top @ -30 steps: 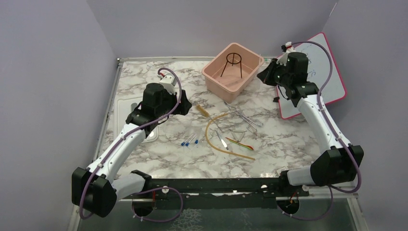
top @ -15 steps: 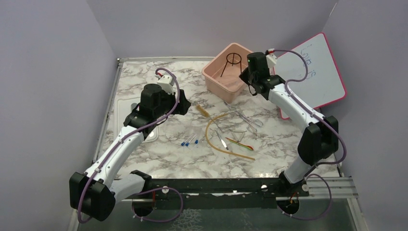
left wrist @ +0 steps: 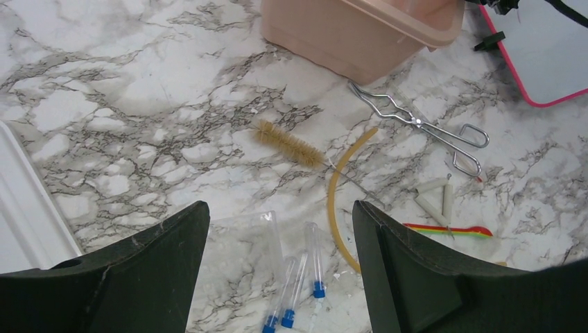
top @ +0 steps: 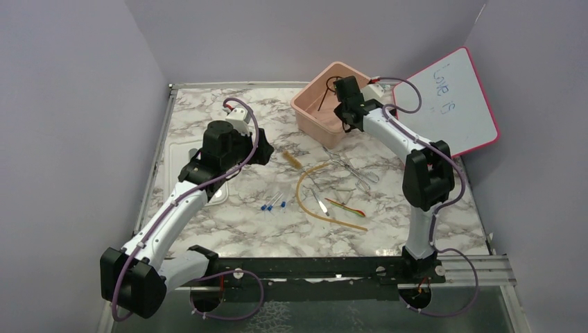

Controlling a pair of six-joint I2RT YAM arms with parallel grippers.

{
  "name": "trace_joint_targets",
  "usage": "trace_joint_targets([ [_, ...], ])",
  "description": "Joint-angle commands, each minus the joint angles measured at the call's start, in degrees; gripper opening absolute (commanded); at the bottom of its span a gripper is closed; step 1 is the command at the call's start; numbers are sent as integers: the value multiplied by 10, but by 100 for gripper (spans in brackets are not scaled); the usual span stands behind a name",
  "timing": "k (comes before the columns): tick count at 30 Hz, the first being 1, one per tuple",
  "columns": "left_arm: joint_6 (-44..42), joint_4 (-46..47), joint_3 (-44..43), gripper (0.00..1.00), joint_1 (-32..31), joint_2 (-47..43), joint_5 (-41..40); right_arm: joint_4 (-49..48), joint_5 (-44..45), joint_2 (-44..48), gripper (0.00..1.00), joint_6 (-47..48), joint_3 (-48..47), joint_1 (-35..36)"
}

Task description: Organize the chemistry lab equipment

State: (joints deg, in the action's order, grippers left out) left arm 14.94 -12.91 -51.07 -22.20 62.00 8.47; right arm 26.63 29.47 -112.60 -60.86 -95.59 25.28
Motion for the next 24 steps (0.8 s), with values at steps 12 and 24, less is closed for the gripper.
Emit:
trace_joint_targets([
  [12, -7, 2, 4, 78, -4, 5, -14, 48, 56, 28, 33, -7, -26, 11],
  [24, -5, 2, 4, 79, -4, 2, -11, 13, -68, 119, 44, 213, 35, 7],
])
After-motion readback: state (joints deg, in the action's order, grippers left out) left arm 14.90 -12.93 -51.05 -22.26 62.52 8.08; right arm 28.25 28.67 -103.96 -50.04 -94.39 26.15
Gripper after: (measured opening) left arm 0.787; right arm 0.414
